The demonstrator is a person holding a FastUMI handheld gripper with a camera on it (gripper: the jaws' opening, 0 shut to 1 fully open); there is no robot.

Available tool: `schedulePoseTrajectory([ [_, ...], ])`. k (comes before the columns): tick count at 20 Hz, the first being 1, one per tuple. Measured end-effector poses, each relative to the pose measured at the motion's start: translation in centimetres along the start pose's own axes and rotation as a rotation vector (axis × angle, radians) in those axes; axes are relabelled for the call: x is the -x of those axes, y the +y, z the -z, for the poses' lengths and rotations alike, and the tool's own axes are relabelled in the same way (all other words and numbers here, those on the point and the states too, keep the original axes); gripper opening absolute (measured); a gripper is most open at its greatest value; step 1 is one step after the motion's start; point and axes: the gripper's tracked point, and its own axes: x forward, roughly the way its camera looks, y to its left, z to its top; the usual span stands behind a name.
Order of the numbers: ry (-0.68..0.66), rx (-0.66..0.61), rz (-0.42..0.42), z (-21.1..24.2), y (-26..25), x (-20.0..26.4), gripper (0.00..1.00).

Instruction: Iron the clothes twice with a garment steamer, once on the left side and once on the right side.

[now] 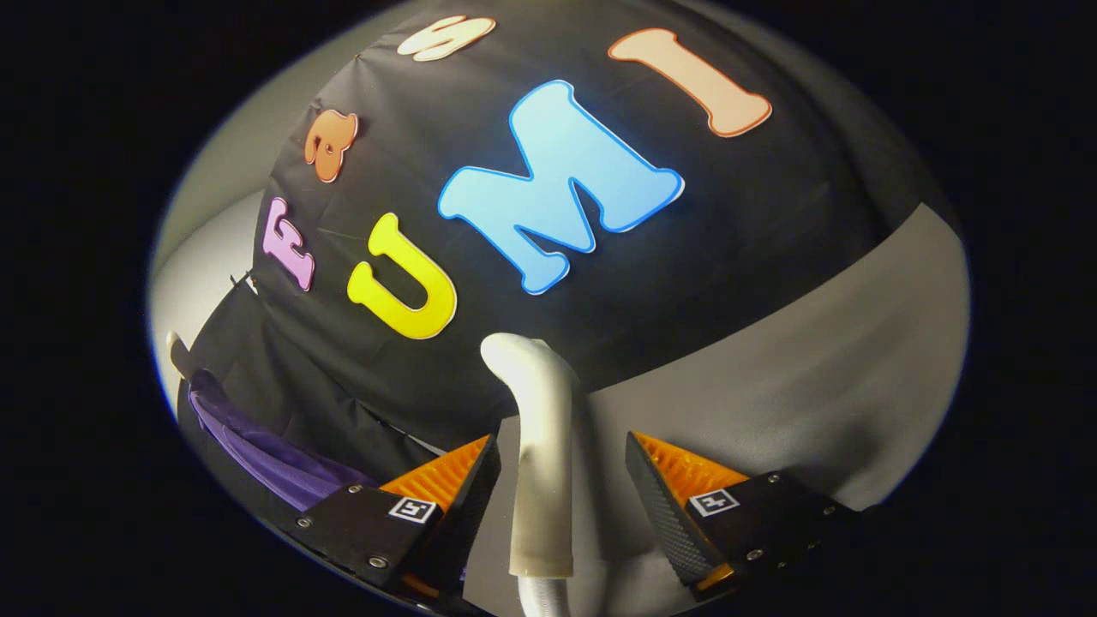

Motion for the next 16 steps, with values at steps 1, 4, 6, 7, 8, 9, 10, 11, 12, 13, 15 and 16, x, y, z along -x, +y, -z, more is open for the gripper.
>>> schedulePoseTrajectory([
  [1, 0.029, -0.018, -0.015, 0.7, 0.1, -0.3, 0.9],
  [4, 0.09, -0.084, -0.052, 1.9, 0.1, -0.9, 0.86],
  [6, 0.107, -0.135, -0.087, 2.0, 0.2, -0.8, 0.74],
  [7, 0.113, -0.171, -0.113, 2.1, 0.5, -0.9, 0.68],
  [8, 0.123, -0.22, -0.134, 2.2, 0.7, -0.9, 0.59],
  [9, 0.132, -0.259, -0.147, 2.2, 1.0, -0.9, 0.54],
  [10, 0.122, -0.257, -0.152, 2.1, 1.0, -0.8, 0.47],
  [11, 0.12, -0.246, -0.151, 2.2, 1.2, -0.8, 0.4],
  [12, 0.107, -0.228, -0.144, 2.2, 1.2, -0.3, 0.36],
  [13, 0.093, -0.201, -0.139, 2.3, 1.4, 0.1, 0.34],
  [15, 0.065, -0.141, -0.148, 2.3, 2.5, 1.3, 0.31],
  [16, 0.052, -0.102, -0.152, 2.8, 3.0, 2.3, 0.31],
])
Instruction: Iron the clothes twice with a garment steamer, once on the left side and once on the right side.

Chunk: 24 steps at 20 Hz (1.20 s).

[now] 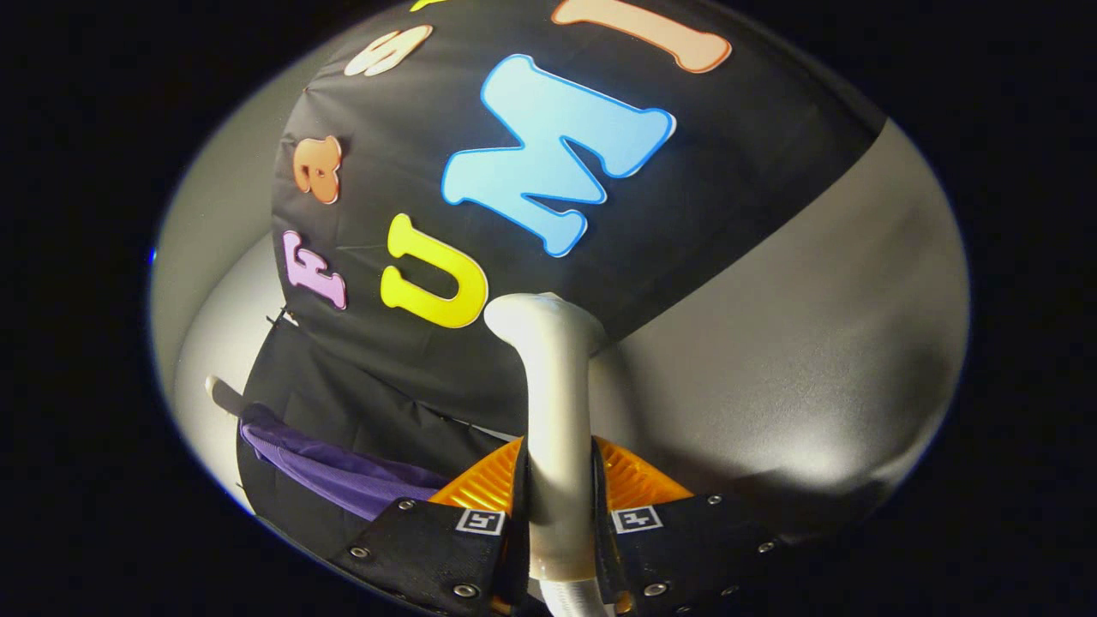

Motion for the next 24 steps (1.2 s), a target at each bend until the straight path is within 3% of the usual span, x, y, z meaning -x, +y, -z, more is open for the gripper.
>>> schedulePoseTrajectory([
  [3, -0.048, 0.116, 0.013, 1.6, 1.3, 2.7, 0.31],
  [12, -0.289, 0.296, -0.005, 8.2, 7.6, 11.6, 0.31],
  [20, -0.468, 0.495, 0.092, 15.3, 11.6, 14.9, 0.31],
  [24, -0.581, 0.645, 0.091, 19.1, 16.1, 14.7, 0.31],
])
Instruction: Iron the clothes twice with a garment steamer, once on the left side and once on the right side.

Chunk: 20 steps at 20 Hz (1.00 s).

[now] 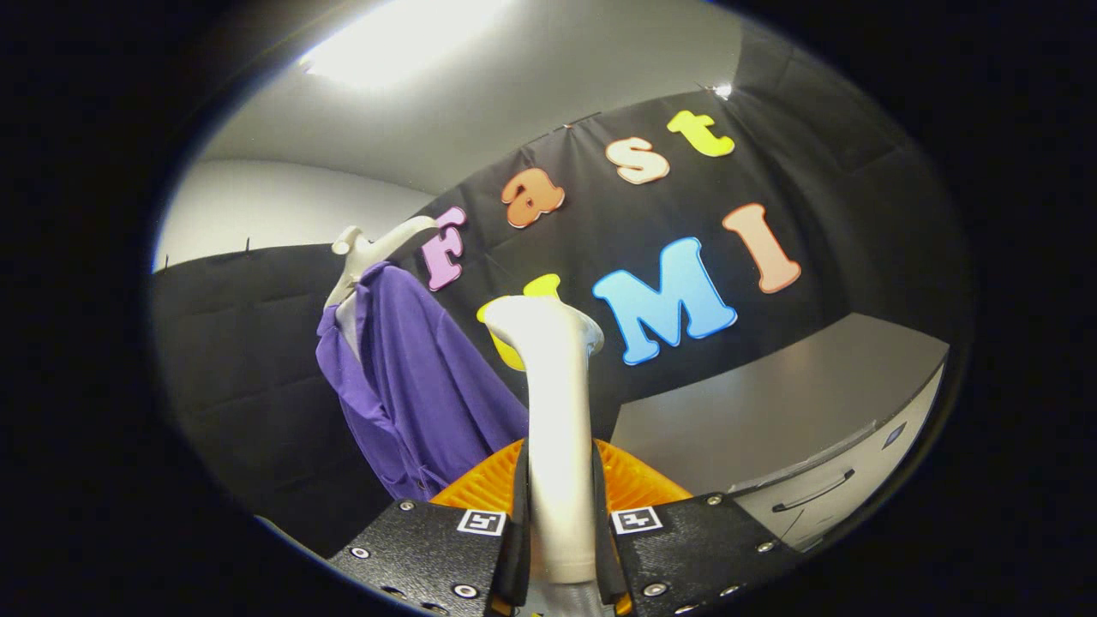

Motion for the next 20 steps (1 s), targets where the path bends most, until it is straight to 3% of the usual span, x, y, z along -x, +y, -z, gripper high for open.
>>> schedulePoseTrajectory([
  [10, -0.227, 0.306, -0.018, -0.9, 12.3, 1.1, 0.31],
  [20, -0.296, 0.438, 0.031, -1.8, 18.2, -5.0, 0.31],
])
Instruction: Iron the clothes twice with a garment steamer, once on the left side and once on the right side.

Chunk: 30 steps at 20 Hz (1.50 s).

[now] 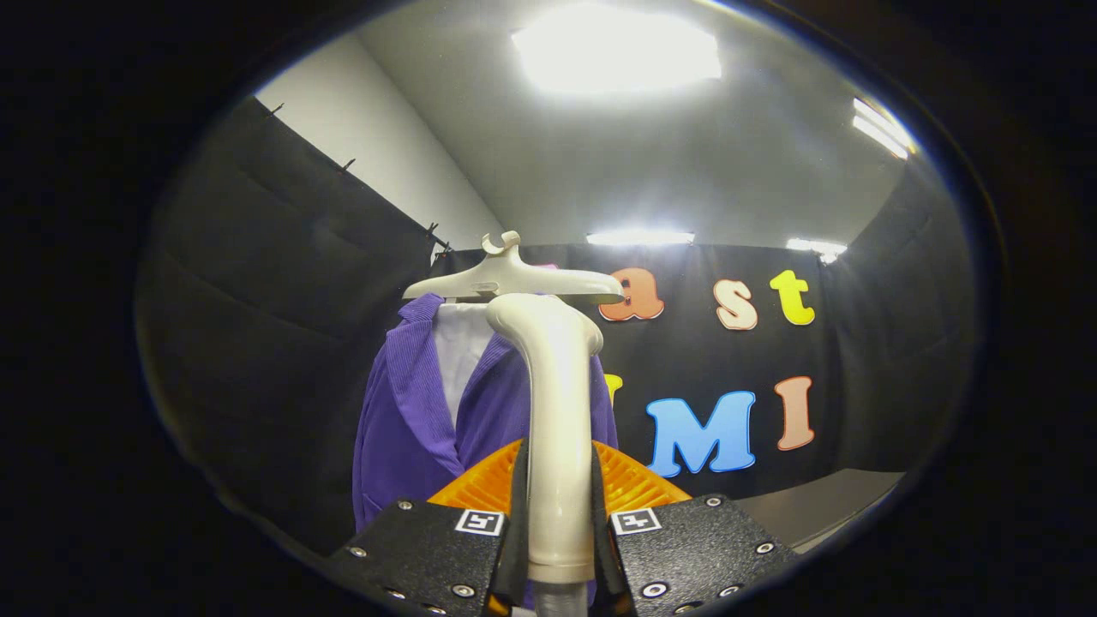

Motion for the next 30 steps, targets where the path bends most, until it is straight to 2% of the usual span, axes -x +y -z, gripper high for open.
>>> schedulePoseTrajectory([
  [5, 0.024, 0.001, 0.032, 0.7, 1.4, -2.4, 0.31],
  [9, 0.075, -0.012, 0.036, 3.8, 2.8, -2.1, 0.31],
  [30, 0.305, -0.029, 0.03, 16.5, 2.5, 6.6, 0.31],
])
